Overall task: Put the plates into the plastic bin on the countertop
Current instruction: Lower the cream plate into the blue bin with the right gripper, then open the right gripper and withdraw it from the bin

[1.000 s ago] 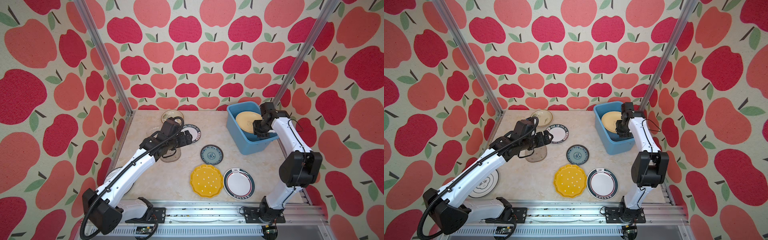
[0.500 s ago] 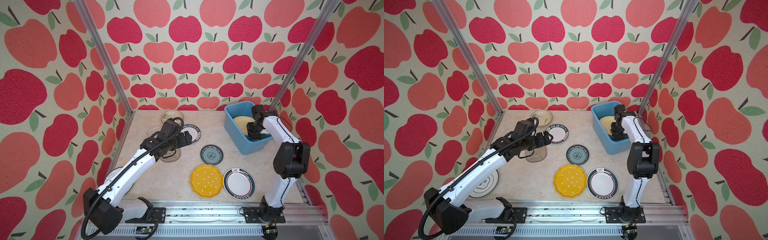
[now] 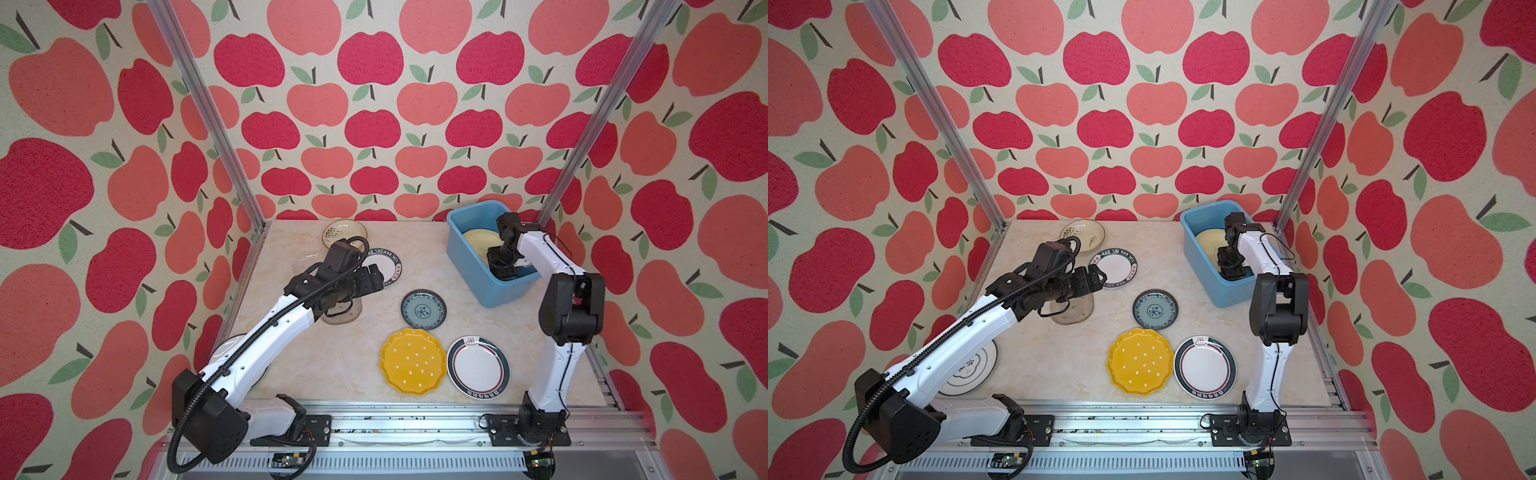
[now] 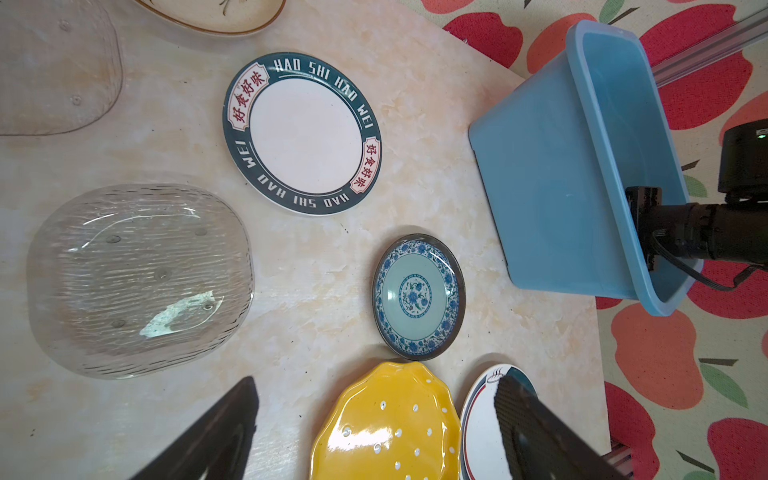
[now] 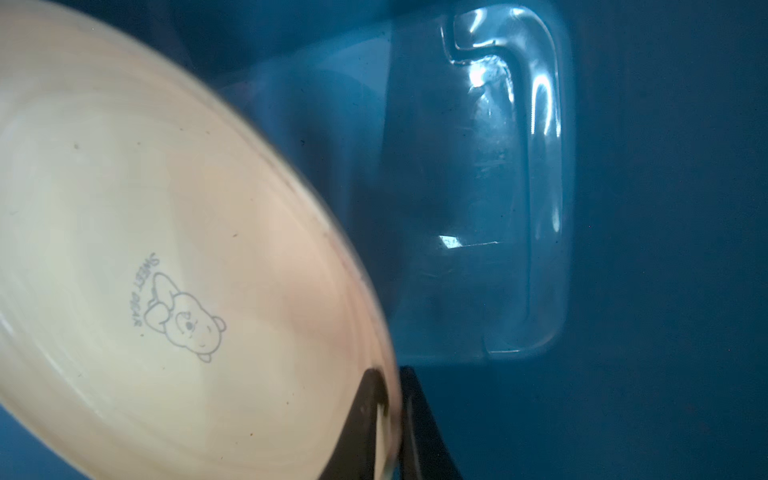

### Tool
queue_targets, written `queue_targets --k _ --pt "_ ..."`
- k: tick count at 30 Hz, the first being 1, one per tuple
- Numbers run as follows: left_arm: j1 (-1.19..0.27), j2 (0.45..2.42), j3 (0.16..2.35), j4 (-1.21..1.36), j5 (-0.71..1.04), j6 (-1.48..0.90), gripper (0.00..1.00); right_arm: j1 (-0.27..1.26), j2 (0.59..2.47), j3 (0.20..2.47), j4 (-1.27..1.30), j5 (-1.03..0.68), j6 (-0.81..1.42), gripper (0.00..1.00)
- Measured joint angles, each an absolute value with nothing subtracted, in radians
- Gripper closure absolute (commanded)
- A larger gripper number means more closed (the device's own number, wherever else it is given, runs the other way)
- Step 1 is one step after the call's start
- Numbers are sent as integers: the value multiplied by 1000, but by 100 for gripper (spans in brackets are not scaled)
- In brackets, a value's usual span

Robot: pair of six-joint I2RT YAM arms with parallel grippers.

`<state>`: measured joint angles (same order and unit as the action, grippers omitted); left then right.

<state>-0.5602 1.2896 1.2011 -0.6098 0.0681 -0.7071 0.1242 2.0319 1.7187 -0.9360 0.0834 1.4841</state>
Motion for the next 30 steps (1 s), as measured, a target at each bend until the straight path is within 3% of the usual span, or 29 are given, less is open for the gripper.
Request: queue_targets --k 13,24,30 --pt "-560 1319 1224 -635 68 -704 9 124 2044 1716 -927 78 1442 79" --pt "-561 1313 1224 -648 60 -704 8 124 1991 1760 -933 81 1406 52" --pt "-561 1288 1224 -662 56 -704 7 124 1949 1782 -936 89 1372 42"
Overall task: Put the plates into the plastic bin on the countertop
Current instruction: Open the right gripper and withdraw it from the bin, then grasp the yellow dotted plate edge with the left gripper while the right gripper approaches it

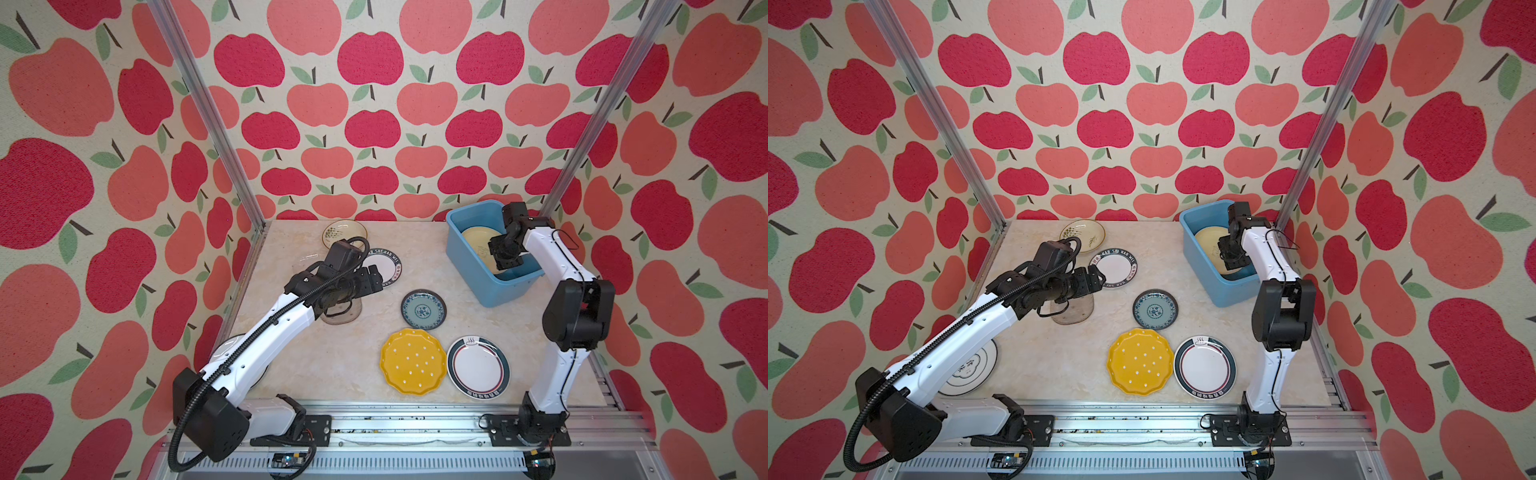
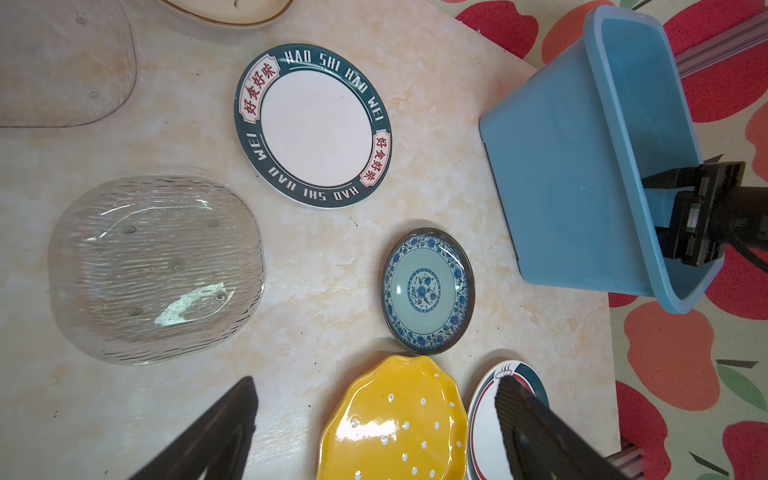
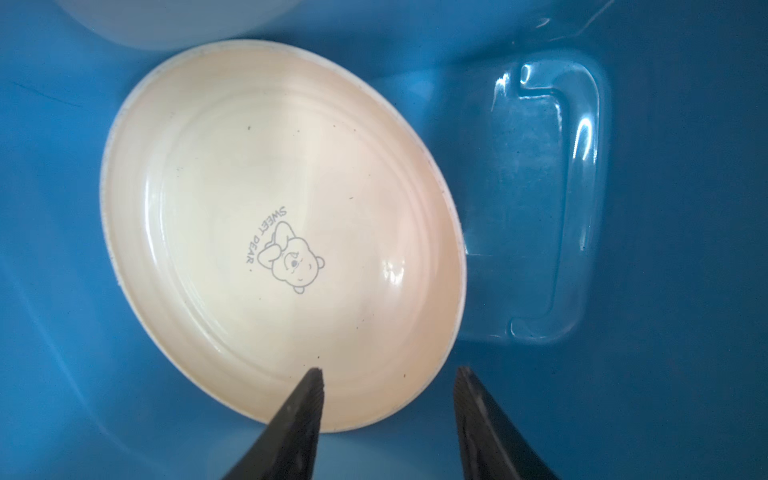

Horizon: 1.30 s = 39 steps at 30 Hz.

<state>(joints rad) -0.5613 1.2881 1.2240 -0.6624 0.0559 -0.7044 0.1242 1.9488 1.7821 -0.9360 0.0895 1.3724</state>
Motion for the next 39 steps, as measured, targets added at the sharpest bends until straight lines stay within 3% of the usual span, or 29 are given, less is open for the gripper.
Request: queue_targets --k 5,15,24,31,39 --pt "-563 1260 1229 -708 53 -705 4 124 1893 1813 -936 88 1273 3" --pt "-576 1174 1282 -919 109 -743 1 150 1605 1835 -937 -6 896 5" --pt "-714 1124 1275 -1034 150 -872 0 442 1361 1621 -1004 -142 601 6" --pt "-844 1160 1155 -1036 175 -1039 1 571 1335 1324 -1054 -181 511 7" --pt "-926 1150 906 -884 165 -1273 2 635 1386 1177 -1014 -224 433 9"
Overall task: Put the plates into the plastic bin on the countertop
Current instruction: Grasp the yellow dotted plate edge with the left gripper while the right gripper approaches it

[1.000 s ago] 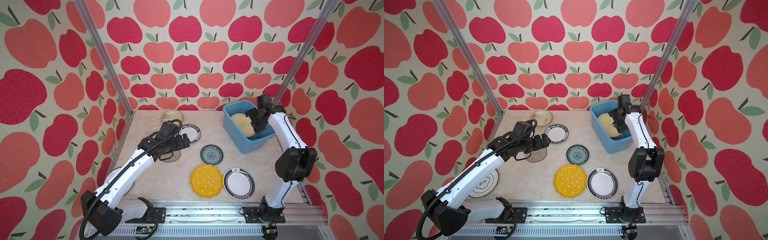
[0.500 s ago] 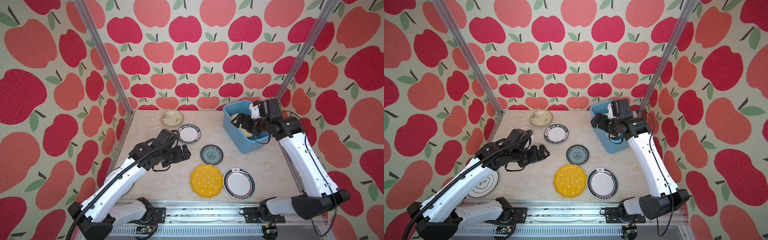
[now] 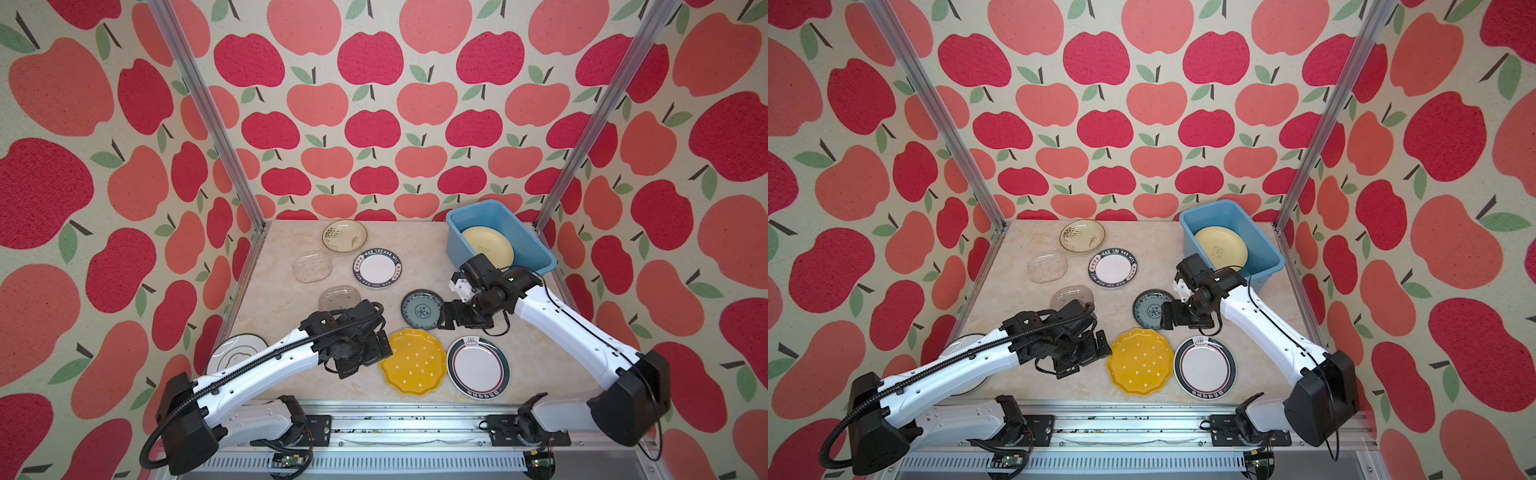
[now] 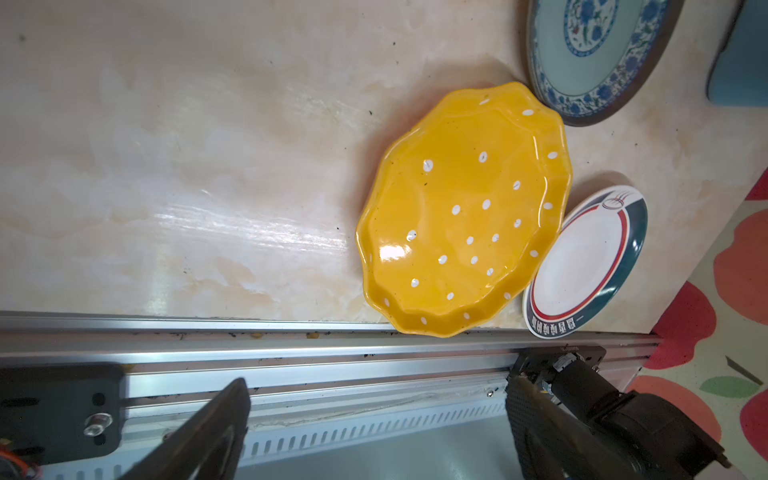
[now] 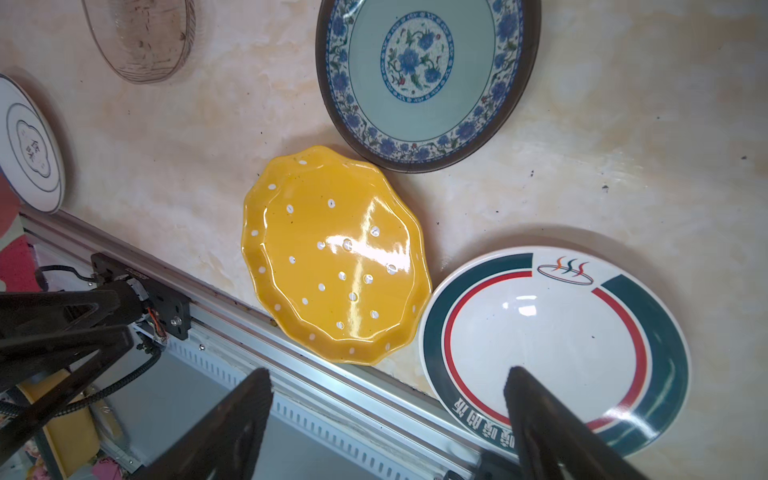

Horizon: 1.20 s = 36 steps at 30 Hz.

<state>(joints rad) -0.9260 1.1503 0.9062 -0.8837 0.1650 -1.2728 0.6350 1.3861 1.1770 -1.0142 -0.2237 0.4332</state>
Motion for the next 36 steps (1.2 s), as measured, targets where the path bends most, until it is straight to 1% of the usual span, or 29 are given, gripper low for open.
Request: queue_targets --k 4,15,22,30,36 --pt "-946 1155 830 -782 147 -1367 2 635 1438 1129 -974 -240 398 9" --pt "-1010 1271 753 -572 131 -1502 4 635 1574 1091 -878 -303 340 12" --pt "-1018 1333 737 -503 128 -1548 11 635 1681 1097 -860 -334 315 17" --pt "-1026 1388 715 -429 128 -1592 18 647 1749 1130 -859 -366 290 22" --pt "-1029 1408 706 -400 128 -1609 27 648 1793 1142 -856 -388 276 27"
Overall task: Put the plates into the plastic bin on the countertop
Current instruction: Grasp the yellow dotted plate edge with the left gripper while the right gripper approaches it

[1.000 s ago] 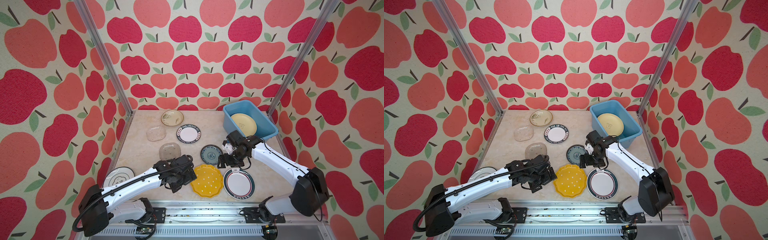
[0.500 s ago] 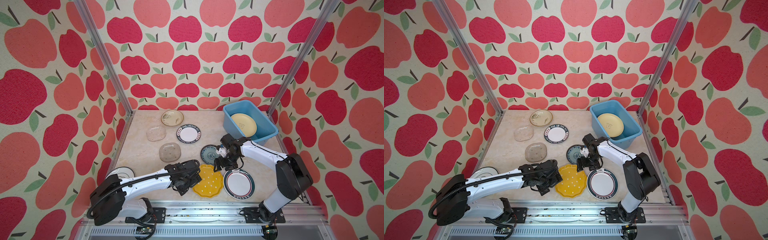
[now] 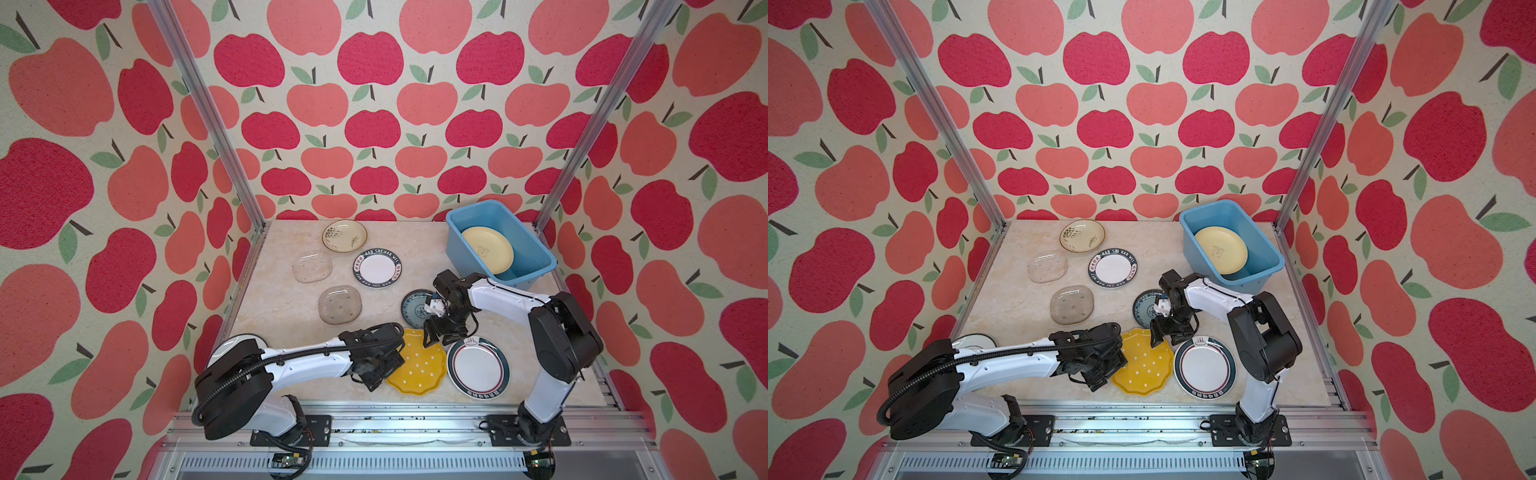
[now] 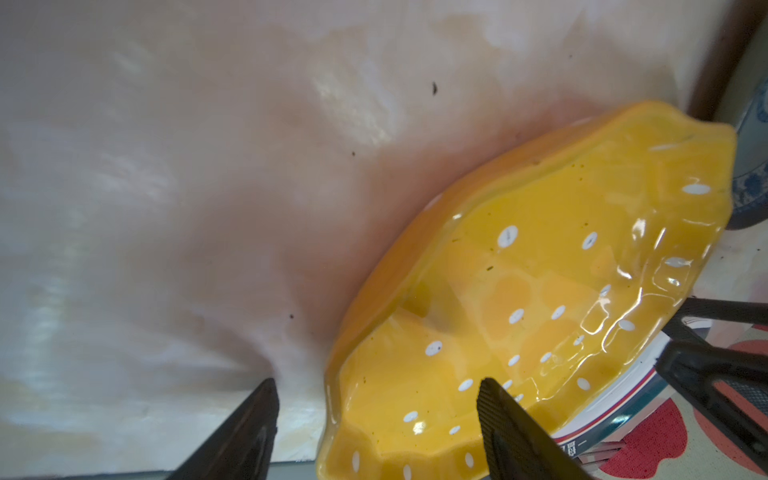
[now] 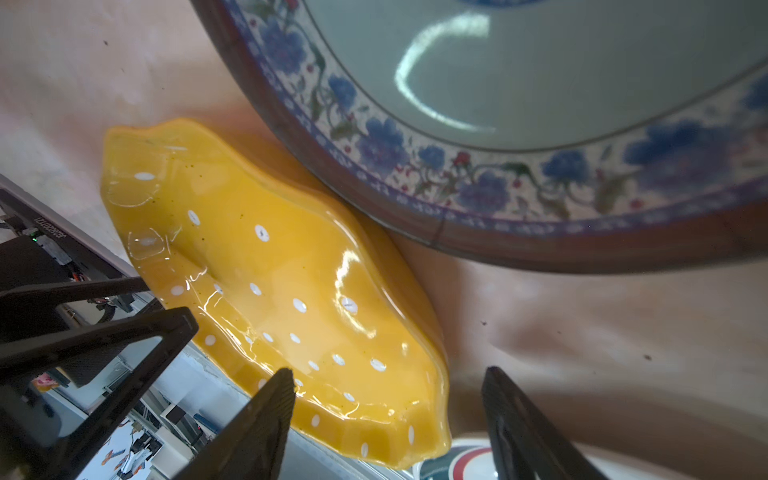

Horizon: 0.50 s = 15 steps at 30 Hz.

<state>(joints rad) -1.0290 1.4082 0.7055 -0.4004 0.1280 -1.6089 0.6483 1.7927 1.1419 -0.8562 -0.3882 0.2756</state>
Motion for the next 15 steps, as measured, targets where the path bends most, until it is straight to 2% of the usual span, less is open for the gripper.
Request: queue_targets --k 15 --pt "-1033 1409 673 -345 117 -1637 41 654 1819 1148 -841 -450 235 47"
